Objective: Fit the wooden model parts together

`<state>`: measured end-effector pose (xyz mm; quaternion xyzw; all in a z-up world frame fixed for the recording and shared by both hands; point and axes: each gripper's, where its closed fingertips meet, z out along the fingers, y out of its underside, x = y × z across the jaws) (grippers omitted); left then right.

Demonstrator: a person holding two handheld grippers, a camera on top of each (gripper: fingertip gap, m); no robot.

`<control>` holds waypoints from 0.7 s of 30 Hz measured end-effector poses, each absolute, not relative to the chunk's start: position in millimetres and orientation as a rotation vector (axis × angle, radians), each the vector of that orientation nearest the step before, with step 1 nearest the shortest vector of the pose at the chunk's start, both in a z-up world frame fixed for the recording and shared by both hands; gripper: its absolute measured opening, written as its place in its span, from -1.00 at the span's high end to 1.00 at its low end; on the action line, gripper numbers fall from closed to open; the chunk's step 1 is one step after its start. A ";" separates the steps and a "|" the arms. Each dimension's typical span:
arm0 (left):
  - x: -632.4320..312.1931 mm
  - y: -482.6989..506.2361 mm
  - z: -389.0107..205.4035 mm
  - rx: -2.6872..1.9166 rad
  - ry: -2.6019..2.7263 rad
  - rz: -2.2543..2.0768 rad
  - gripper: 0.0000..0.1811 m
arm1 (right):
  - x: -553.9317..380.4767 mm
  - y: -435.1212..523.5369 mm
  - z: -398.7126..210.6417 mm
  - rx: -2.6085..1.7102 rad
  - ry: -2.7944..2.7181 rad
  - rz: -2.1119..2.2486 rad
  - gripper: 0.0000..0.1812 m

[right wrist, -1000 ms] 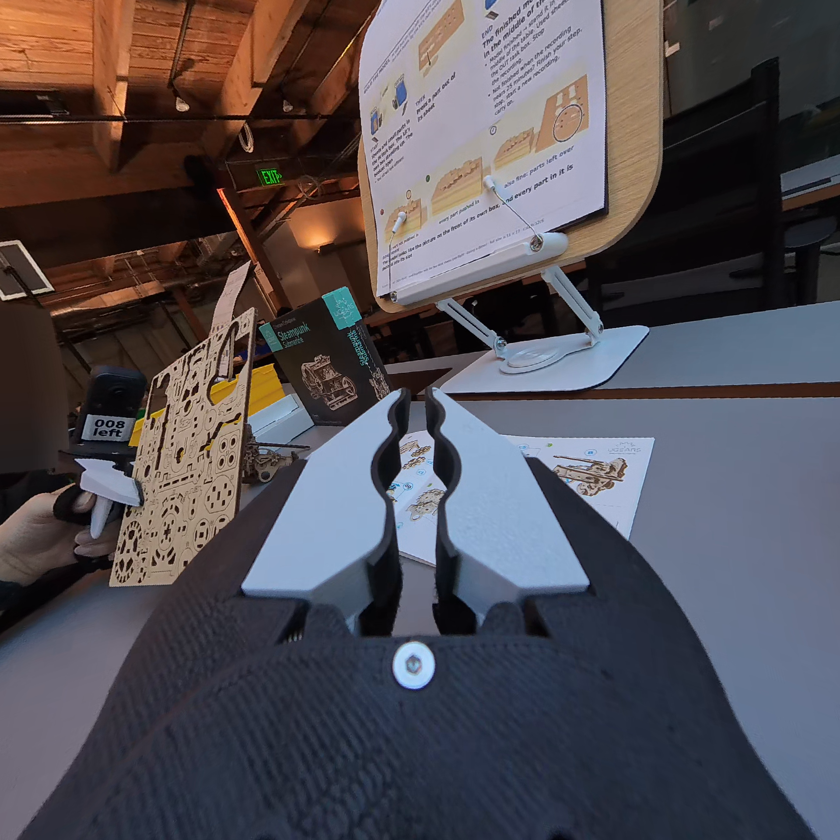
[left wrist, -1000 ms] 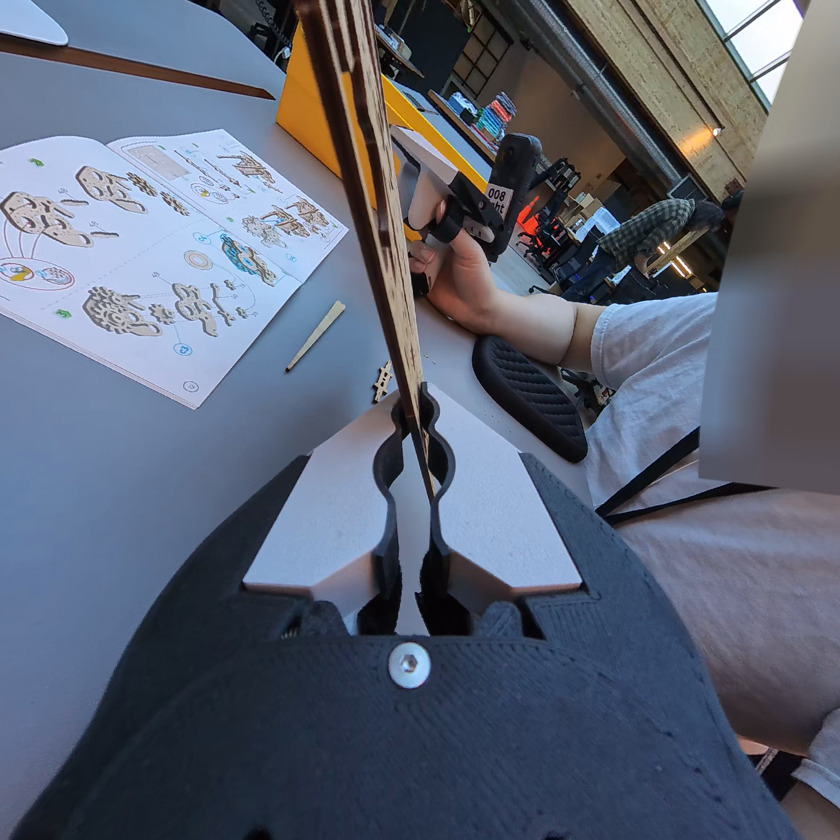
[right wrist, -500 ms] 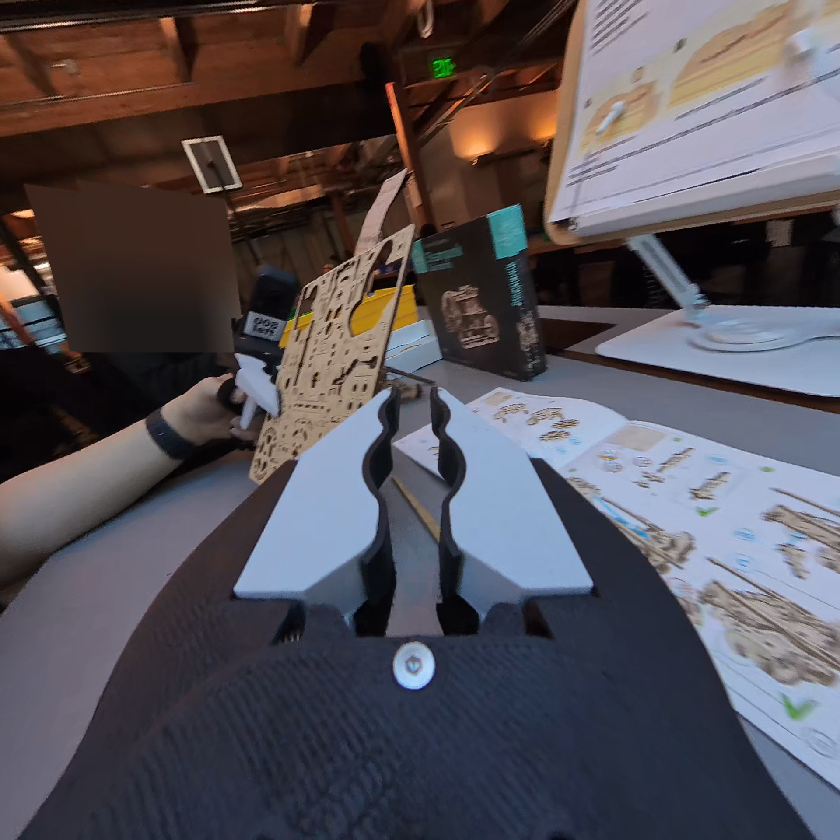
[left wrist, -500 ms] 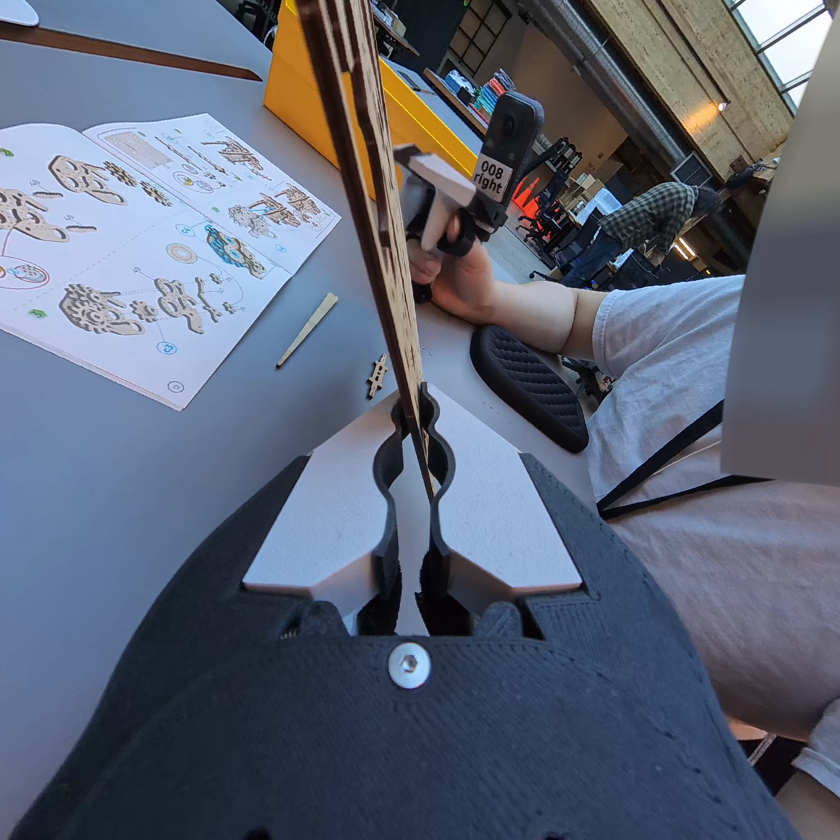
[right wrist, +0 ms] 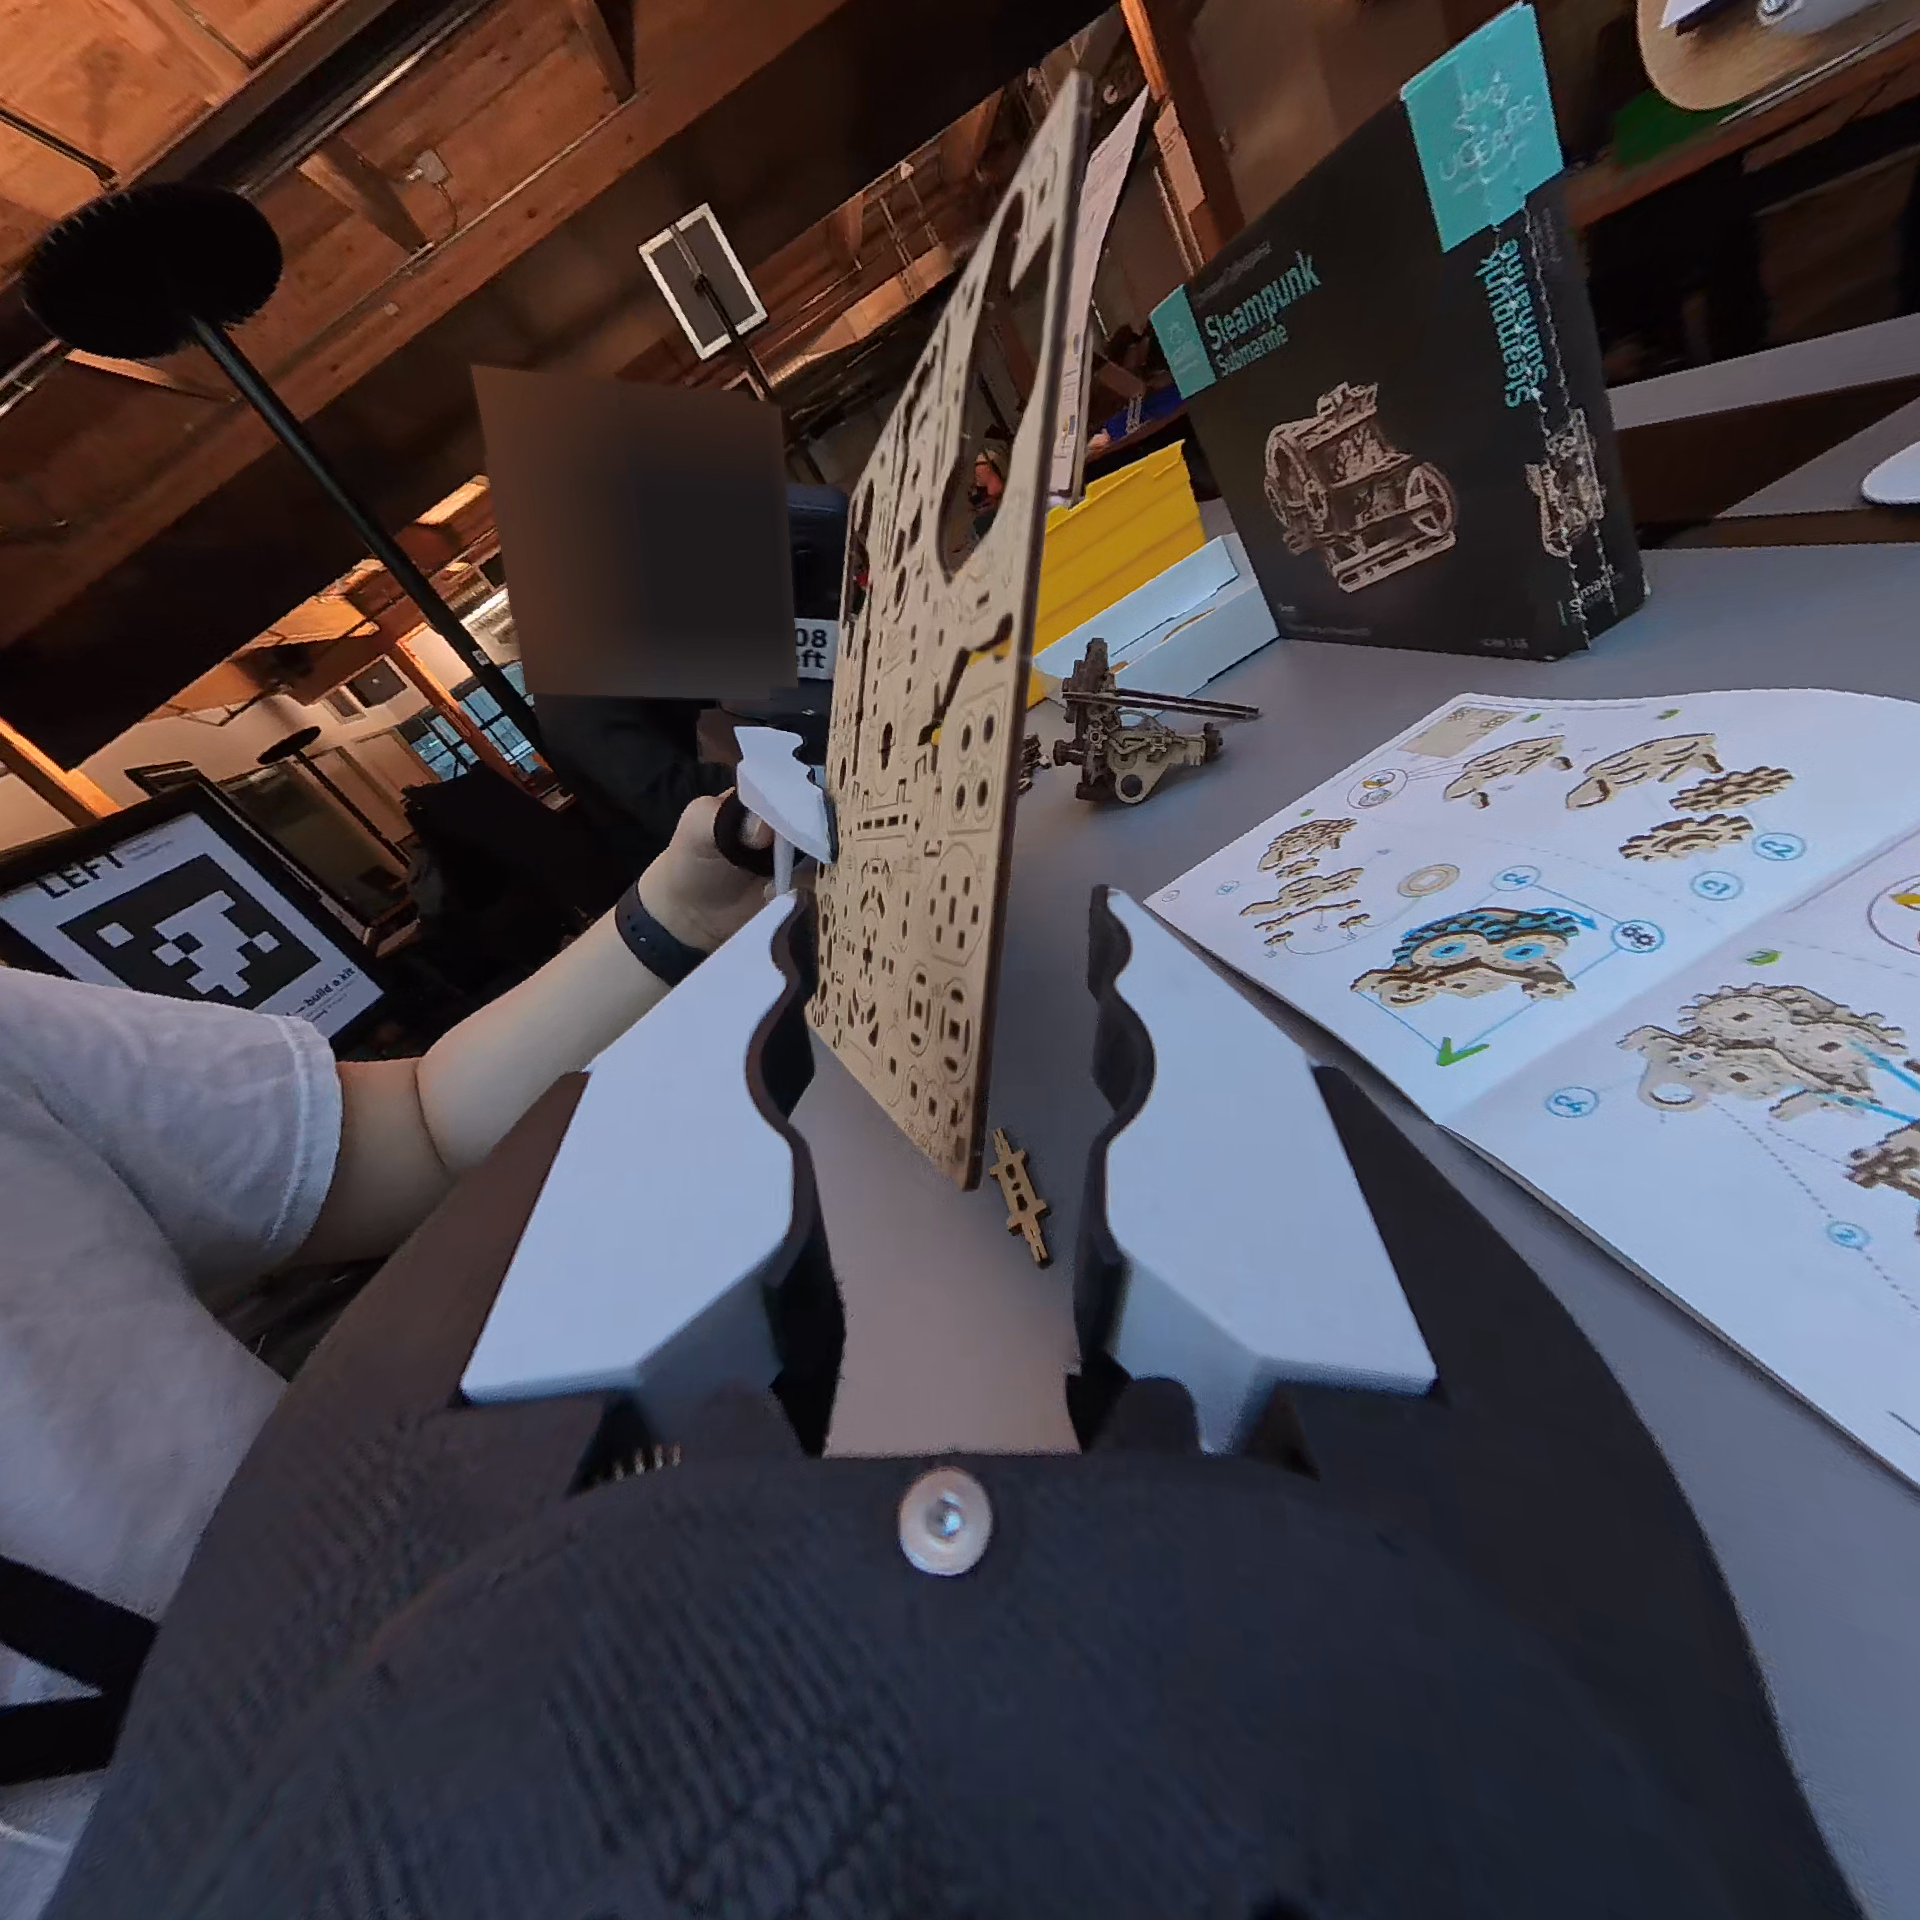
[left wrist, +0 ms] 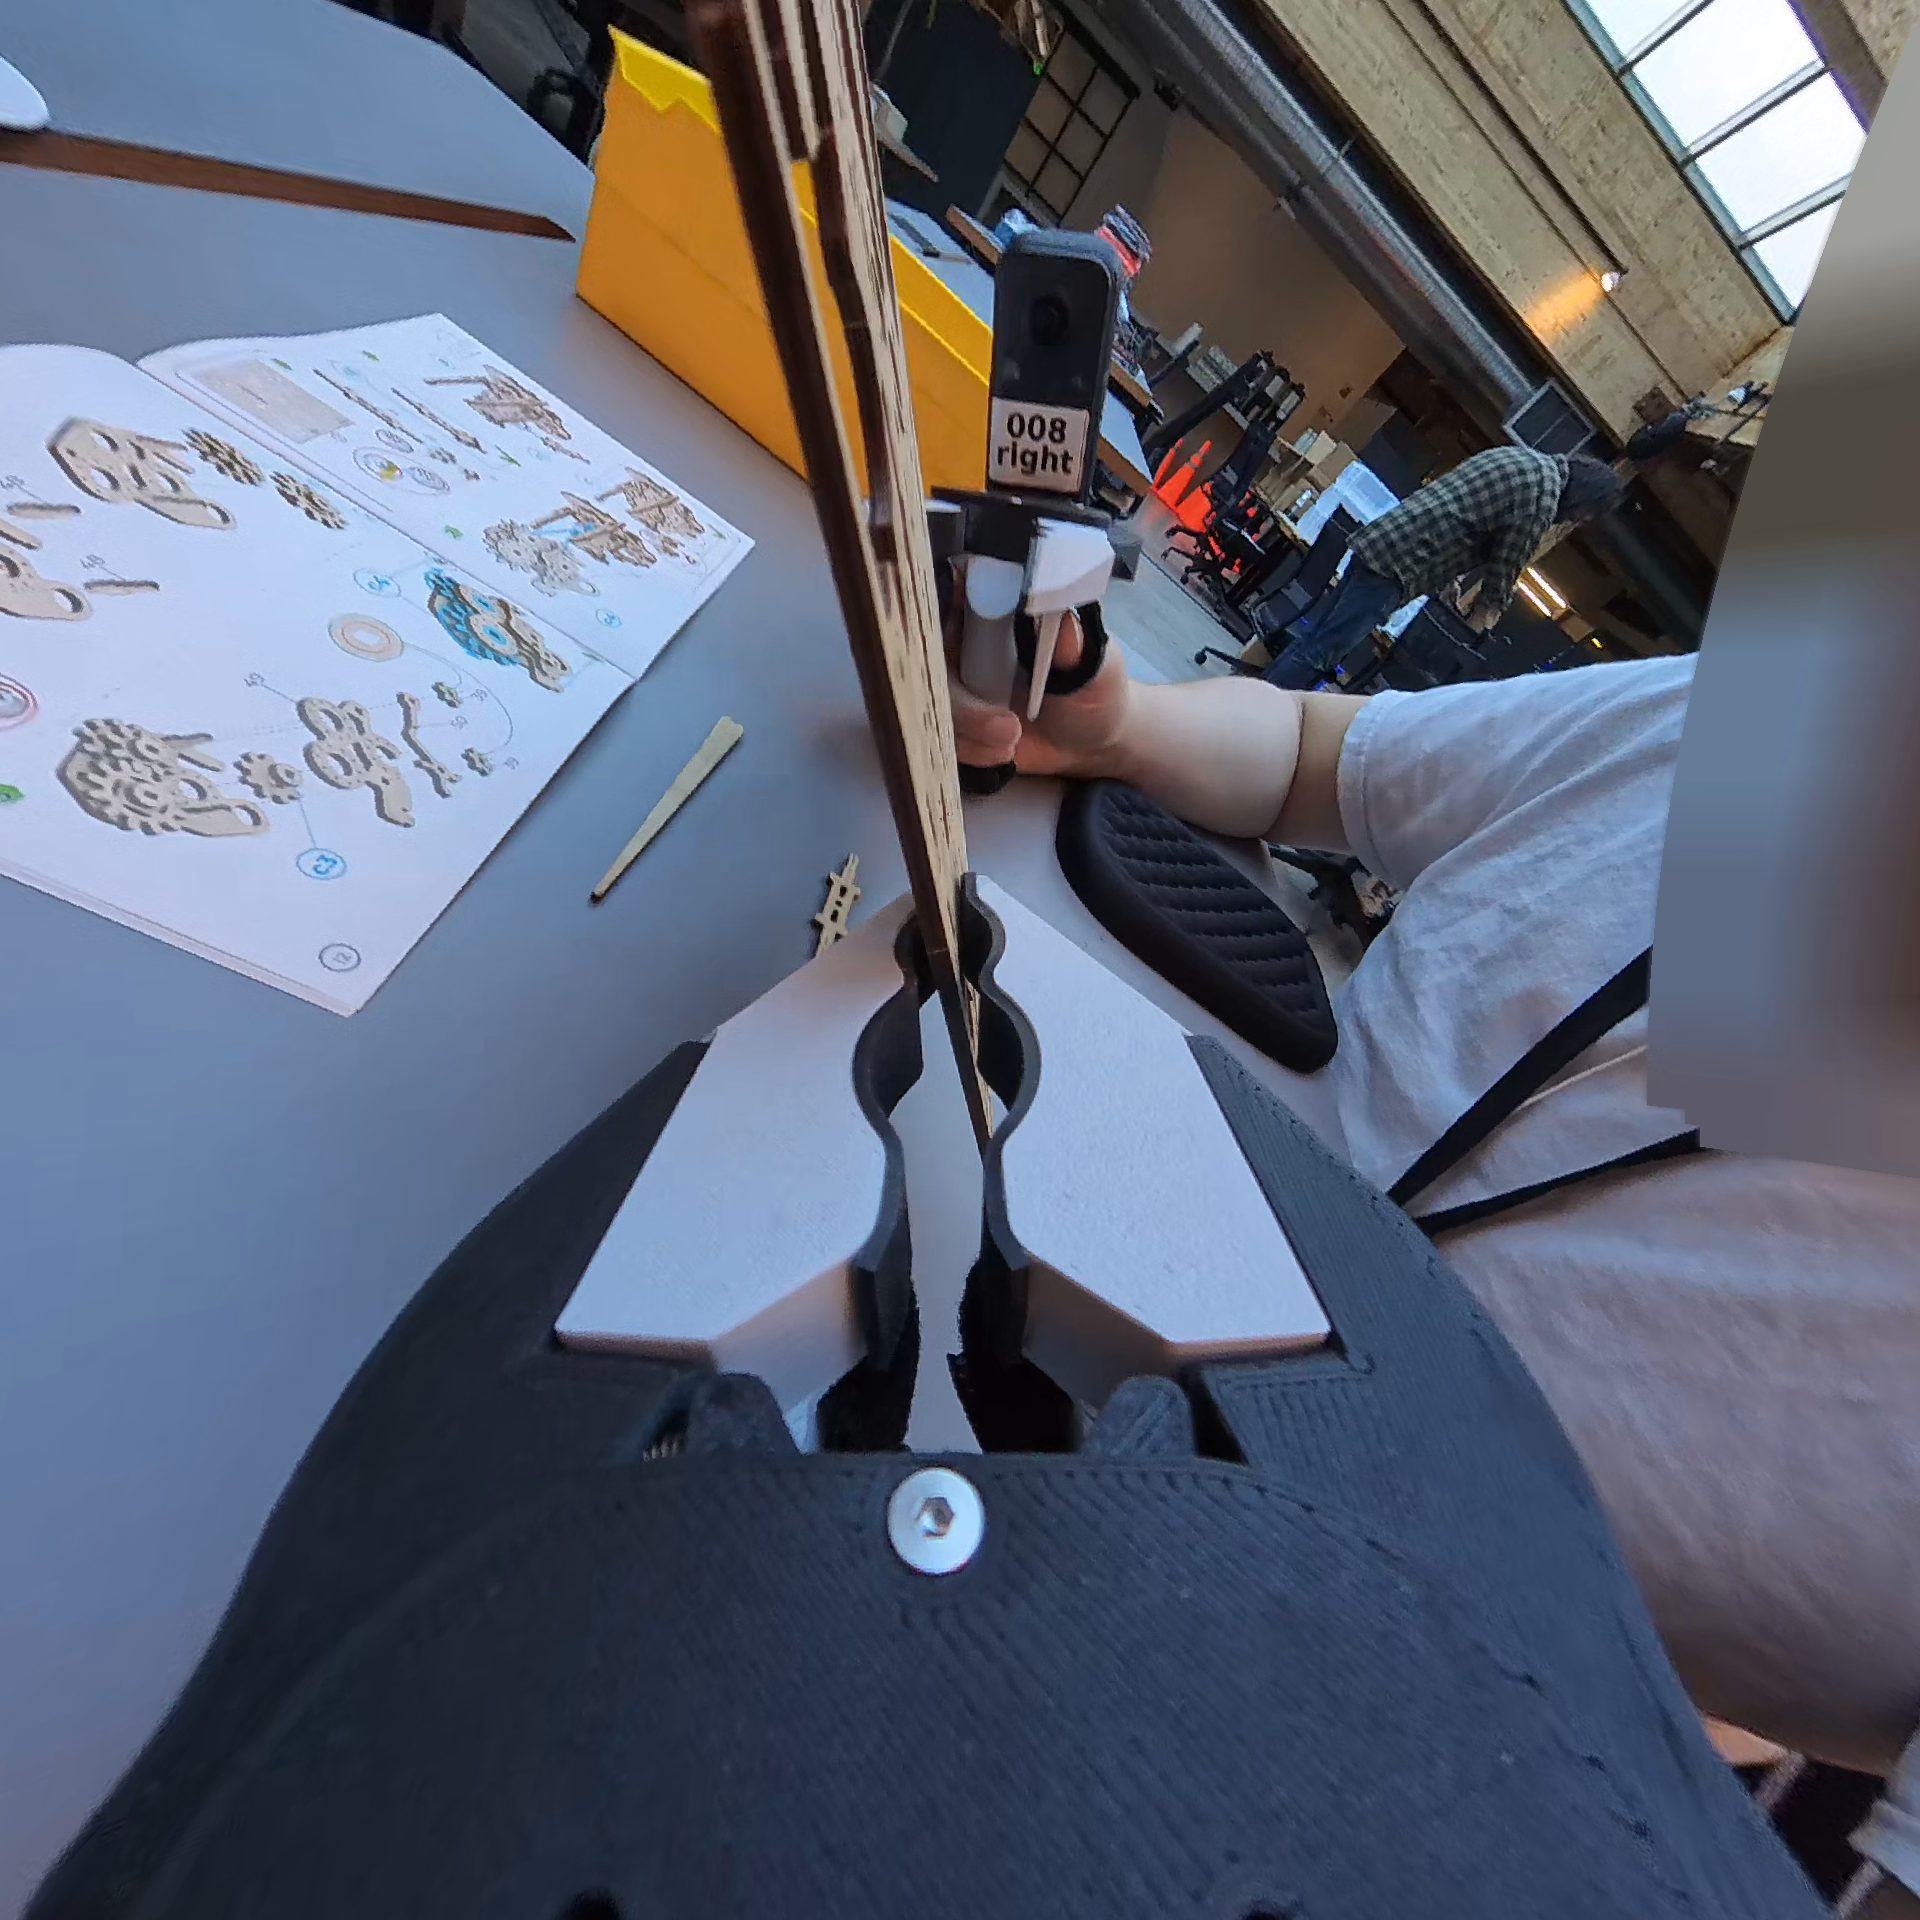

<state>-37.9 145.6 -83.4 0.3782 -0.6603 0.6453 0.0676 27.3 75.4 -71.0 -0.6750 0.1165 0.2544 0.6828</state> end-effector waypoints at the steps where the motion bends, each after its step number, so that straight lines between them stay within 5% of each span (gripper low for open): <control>1: -35.9 146.2 -80.2 1.153 -1.991 1.969 1.00 | 27.1 77.4 -73.0 -1.536 0.282 0.561 0.40; 9: -25.3 170.6 -23.3 1.282 -1.800 2.370 1.00 | -20.0 98.1 -74.4 -1.666 0.304 0.705 0.40; 17: -19.1 176.0 -9.9 1.425 -1.588 2.531 1.00 | -4.1 127.0 -38.2 -1.291 0.539 1.046 0.68; 21: -22.2 181.3 0.5 1.454 -1.647 2.619 1.00 | -9.4 120.9 -55.0 -1.362 0.434 0.886 0.71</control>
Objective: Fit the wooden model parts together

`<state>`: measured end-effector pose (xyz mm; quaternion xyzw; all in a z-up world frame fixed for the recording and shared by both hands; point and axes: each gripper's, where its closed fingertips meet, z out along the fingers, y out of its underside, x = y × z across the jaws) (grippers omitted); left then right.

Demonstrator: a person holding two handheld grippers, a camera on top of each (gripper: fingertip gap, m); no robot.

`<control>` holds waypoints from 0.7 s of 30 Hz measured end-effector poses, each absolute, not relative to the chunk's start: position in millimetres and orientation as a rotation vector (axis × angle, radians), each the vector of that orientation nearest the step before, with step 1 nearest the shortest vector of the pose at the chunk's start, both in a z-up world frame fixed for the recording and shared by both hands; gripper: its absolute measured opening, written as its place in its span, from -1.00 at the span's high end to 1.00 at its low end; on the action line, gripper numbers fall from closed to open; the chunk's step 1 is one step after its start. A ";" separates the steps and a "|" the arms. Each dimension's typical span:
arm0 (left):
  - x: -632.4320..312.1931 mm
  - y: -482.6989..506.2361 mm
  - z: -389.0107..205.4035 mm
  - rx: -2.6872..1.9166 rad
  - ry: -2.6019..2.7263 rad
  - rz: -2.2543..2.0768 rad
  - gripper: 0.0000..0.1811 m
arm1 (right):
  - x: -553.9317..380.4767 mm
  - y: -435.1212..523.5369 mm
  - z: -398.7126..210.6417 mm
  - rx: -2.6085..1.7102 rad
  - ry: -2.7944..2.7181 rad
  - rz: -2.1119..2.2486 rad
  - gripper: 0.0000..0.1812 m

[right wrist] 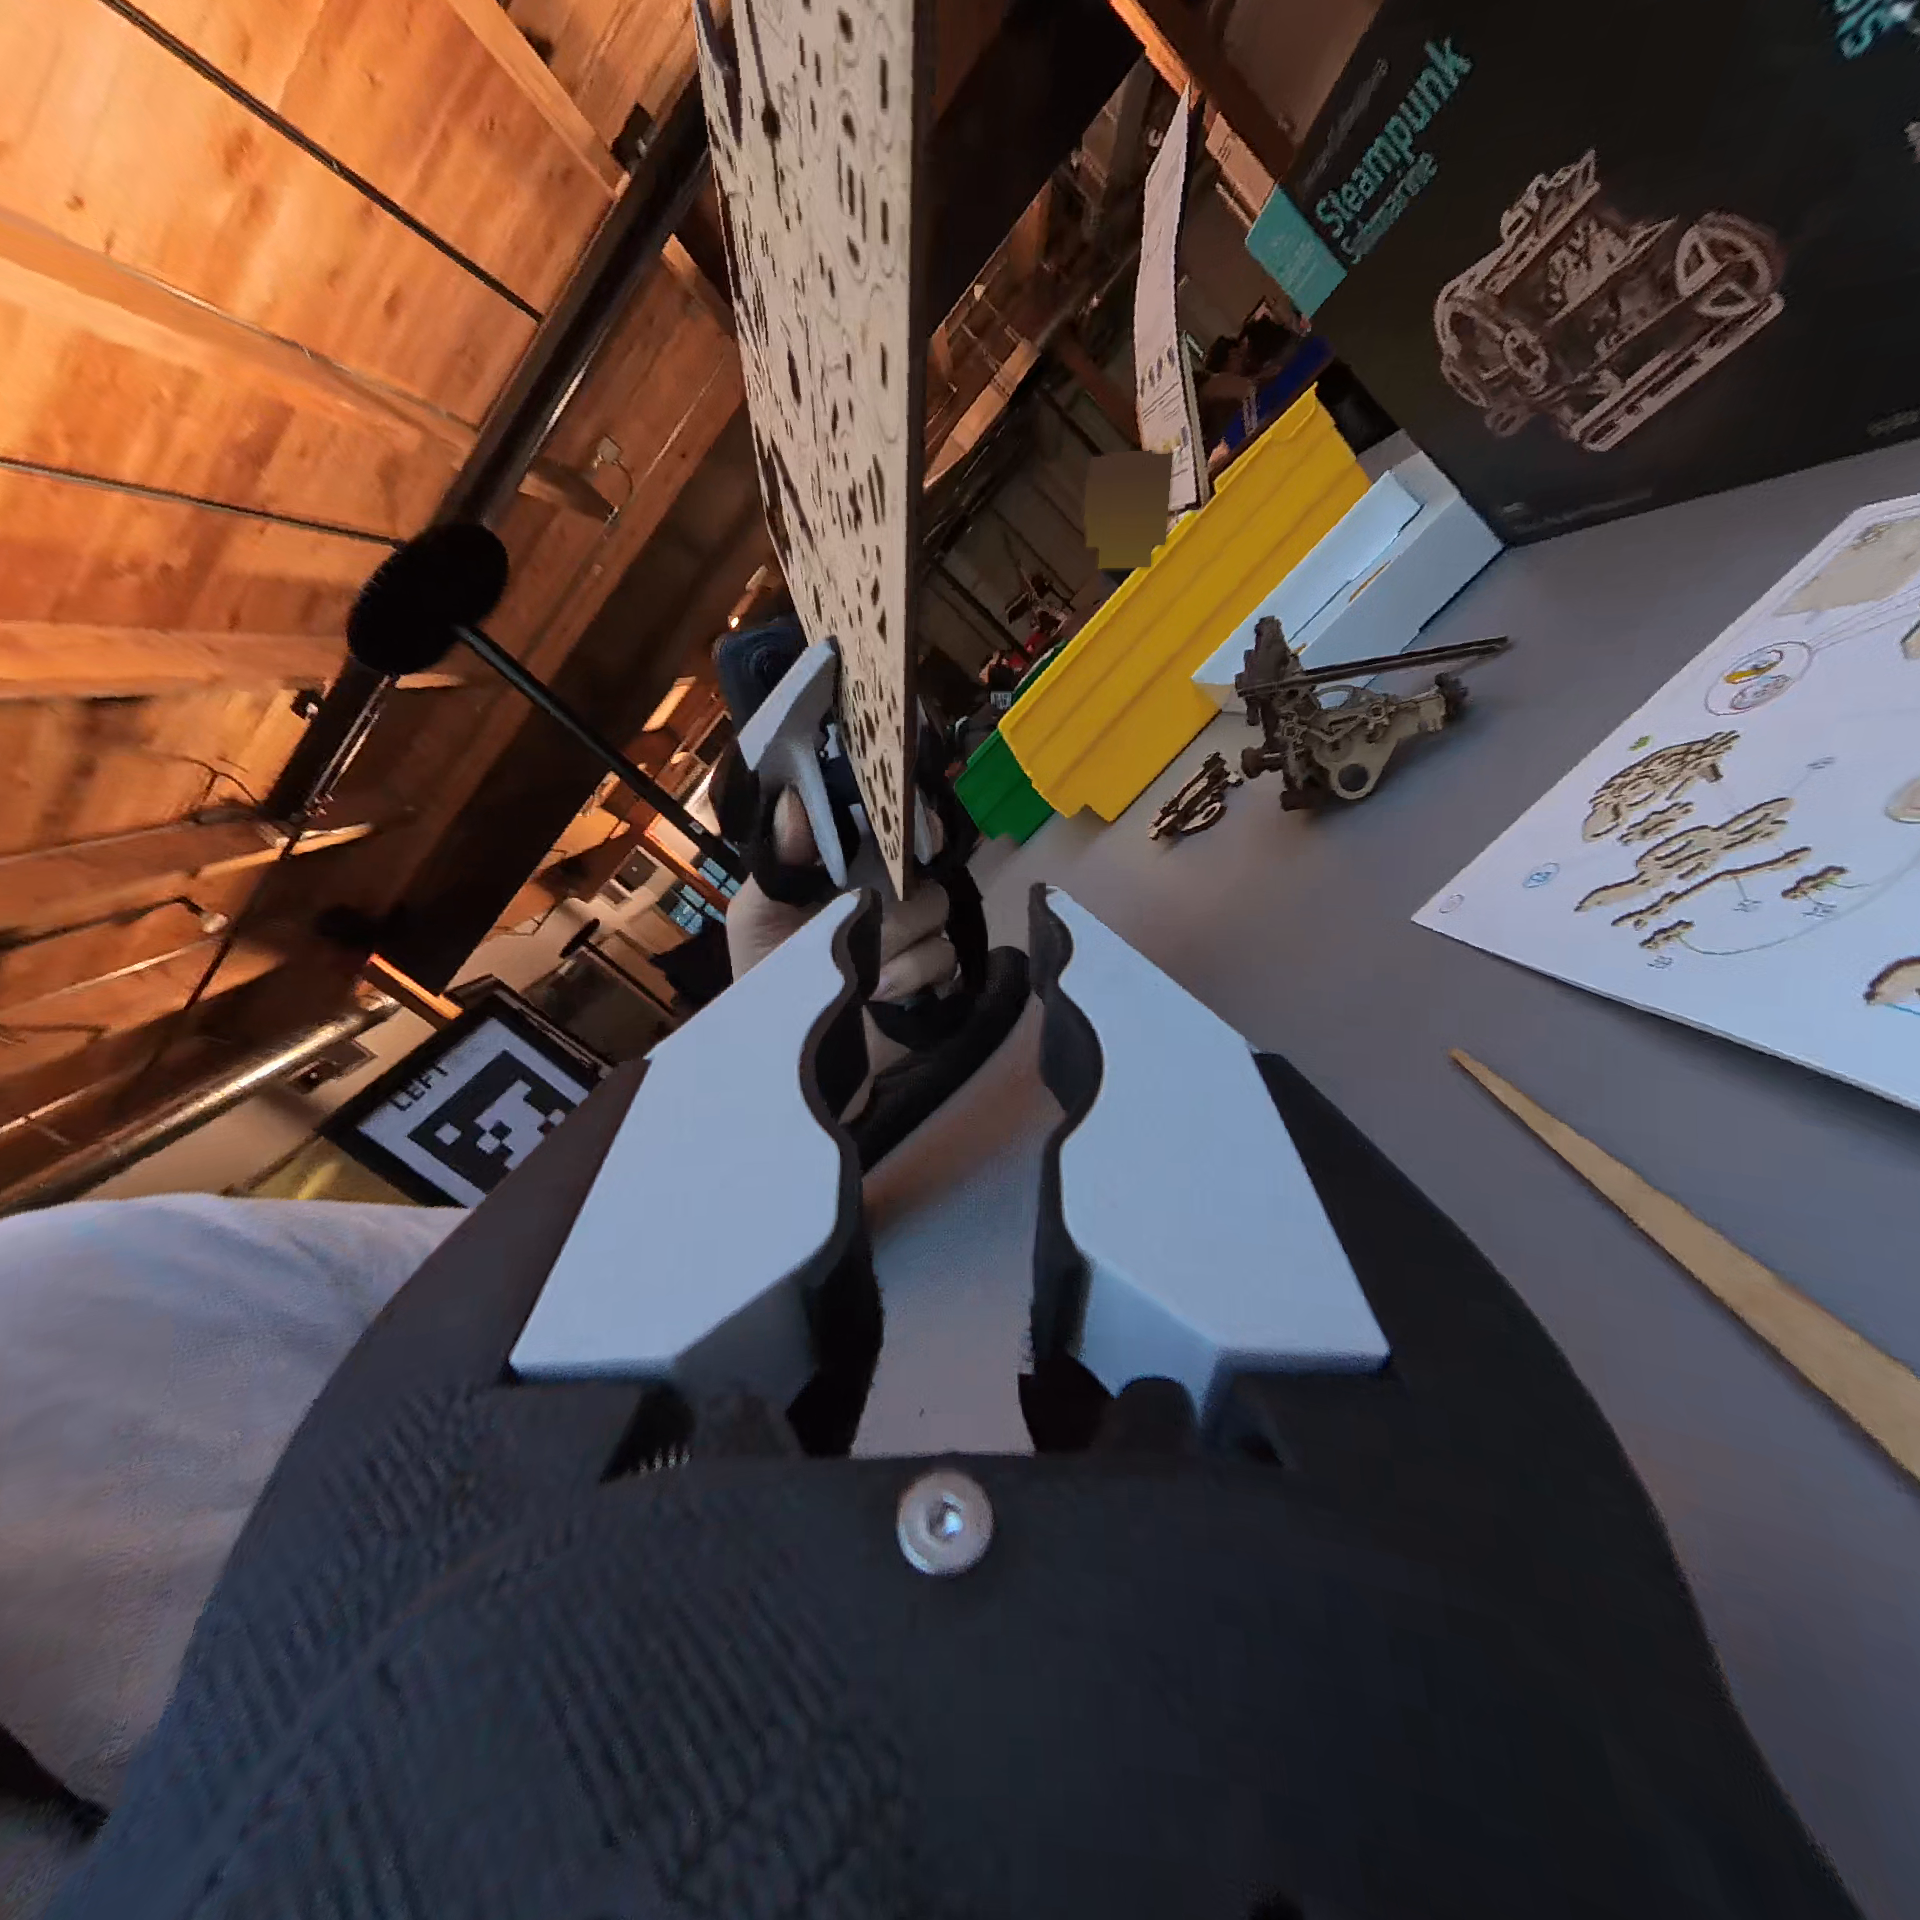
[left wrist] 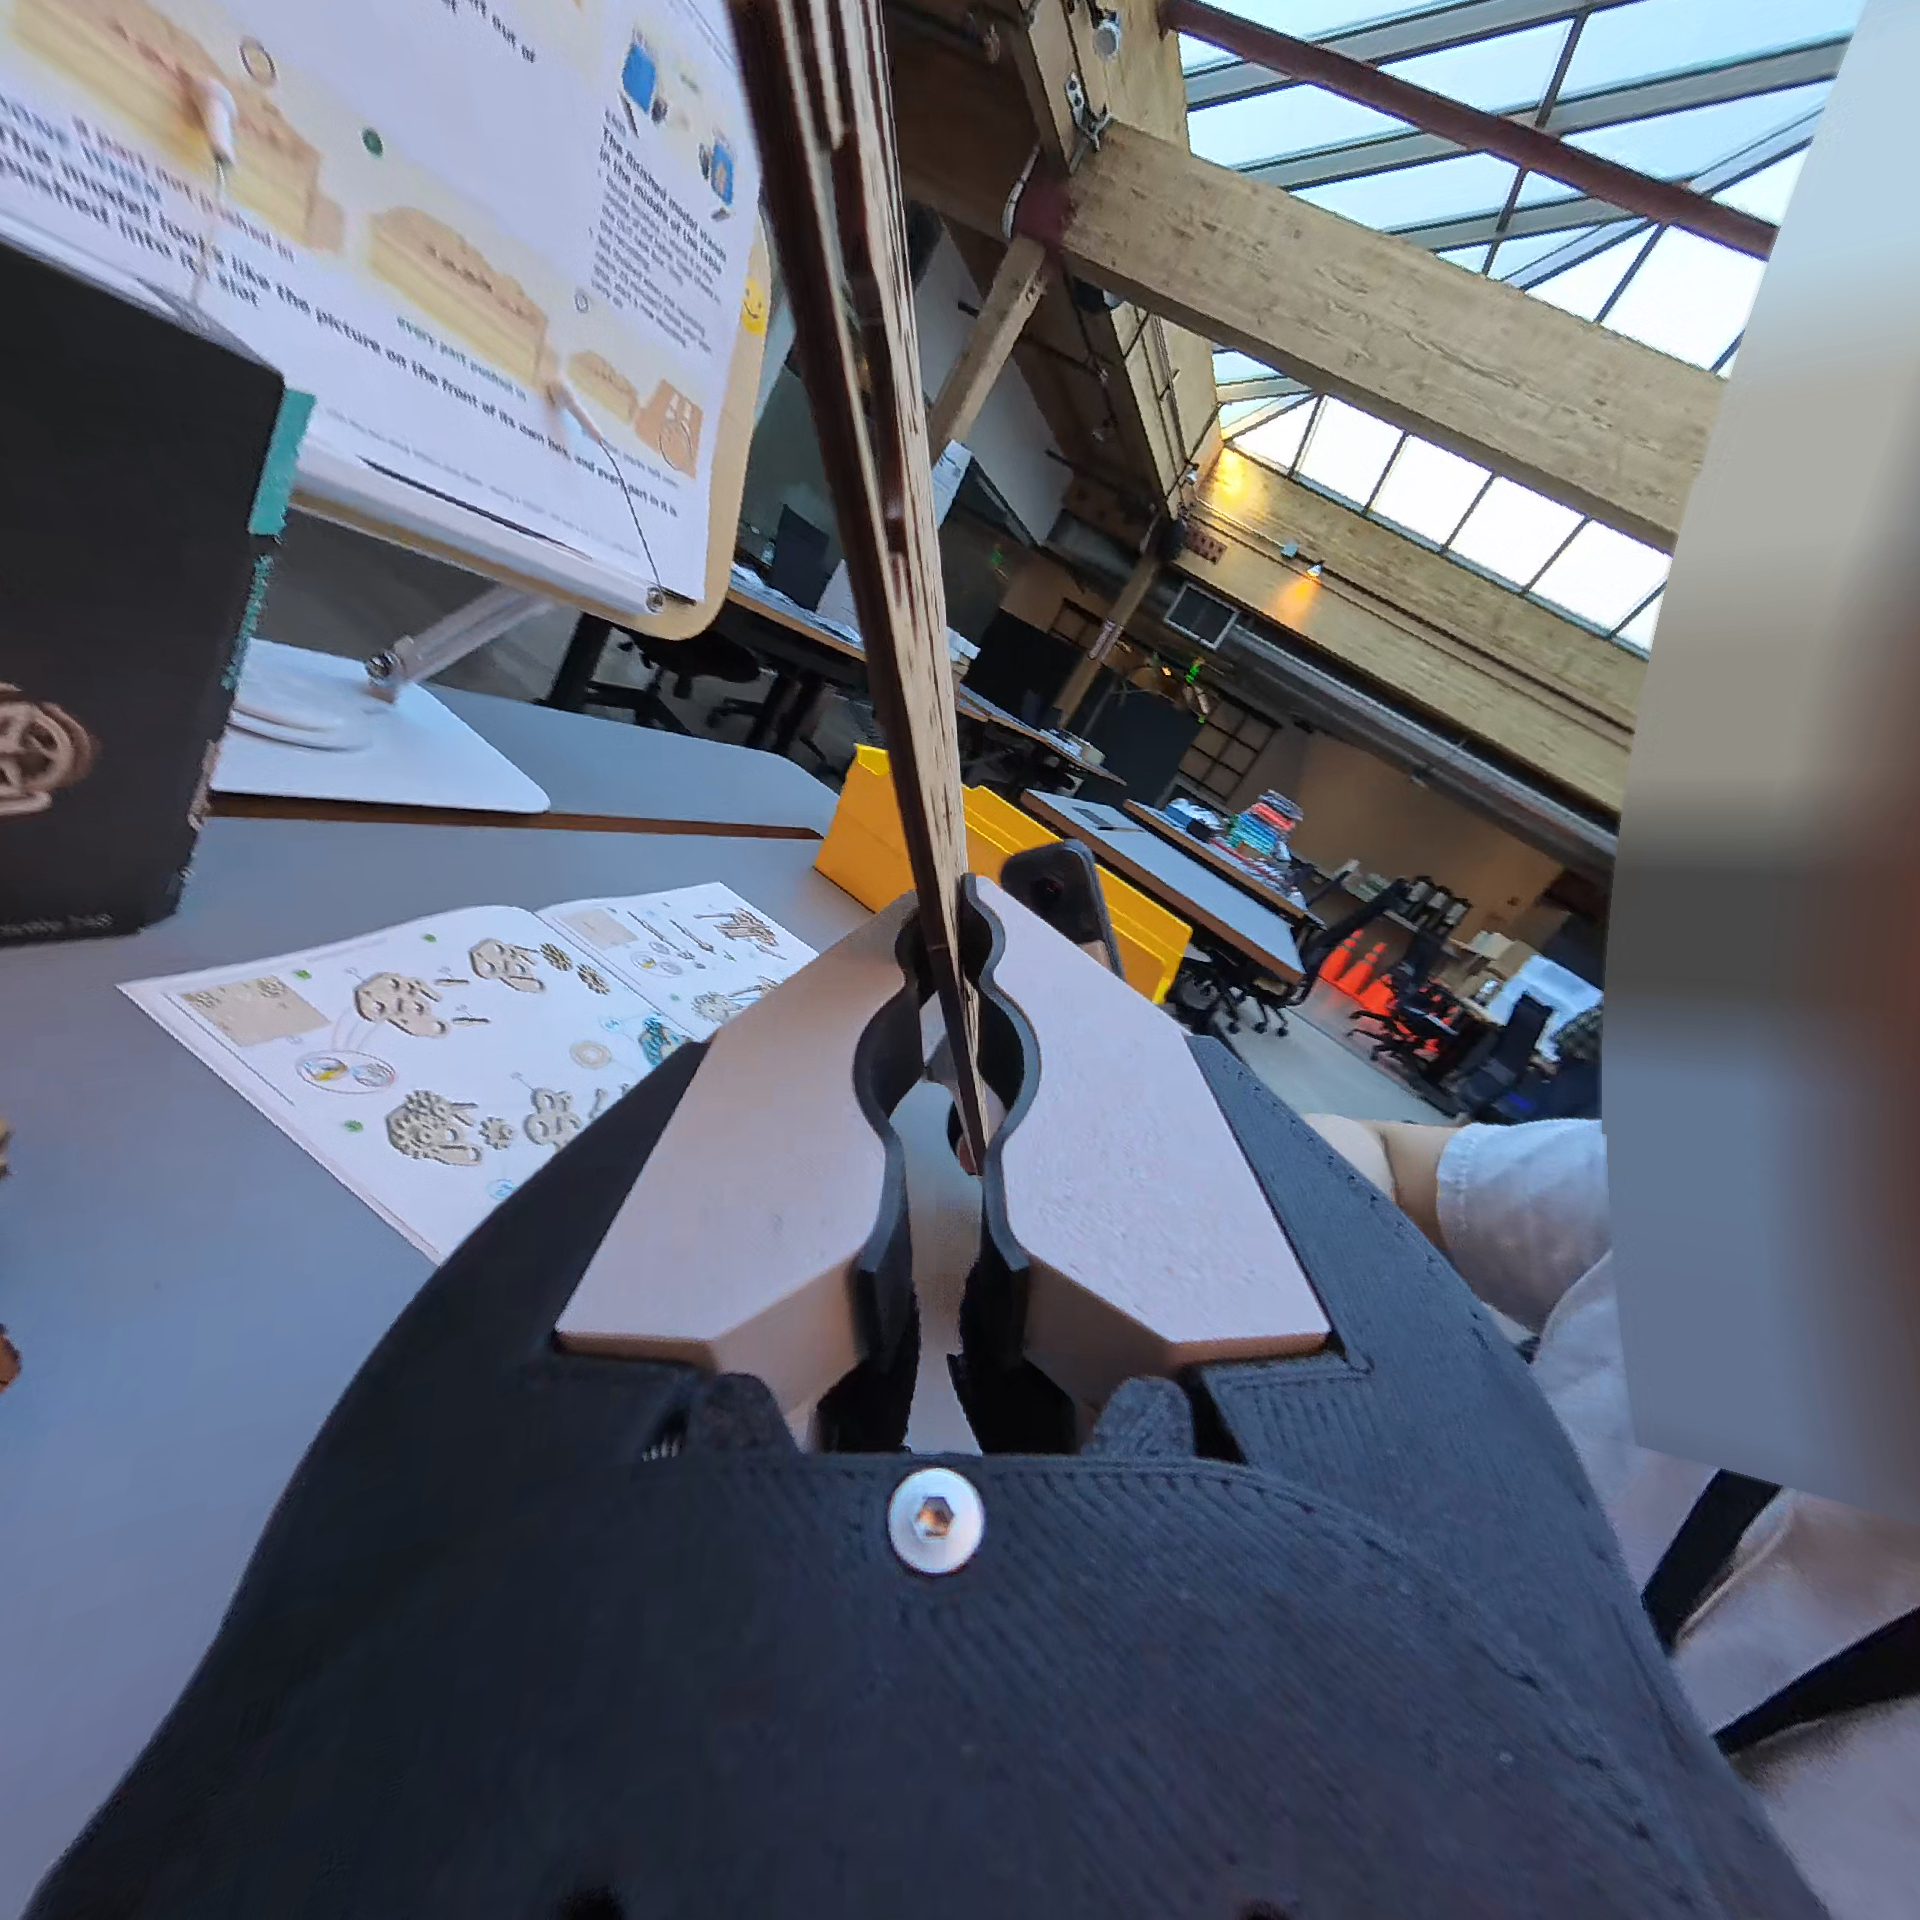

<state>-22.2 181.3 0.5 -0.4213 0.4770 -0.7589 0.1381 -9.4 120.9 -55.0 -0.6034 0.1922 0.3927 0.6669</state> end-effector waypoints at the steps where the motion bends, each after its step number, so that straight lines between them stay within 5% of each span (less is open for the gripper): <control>1: -22.2 182.2 0.4 -1.213 1.380 -2.171 1.00 | -7.9 118.6 -51.2 -1.323 0.451 0.910 0.71; 21: -7.3 166.1 -33.2 -1.378 1.298 -2.290 1.00 | 6.7 114.3 -50.7 -1.298 0.460 0.873 0.76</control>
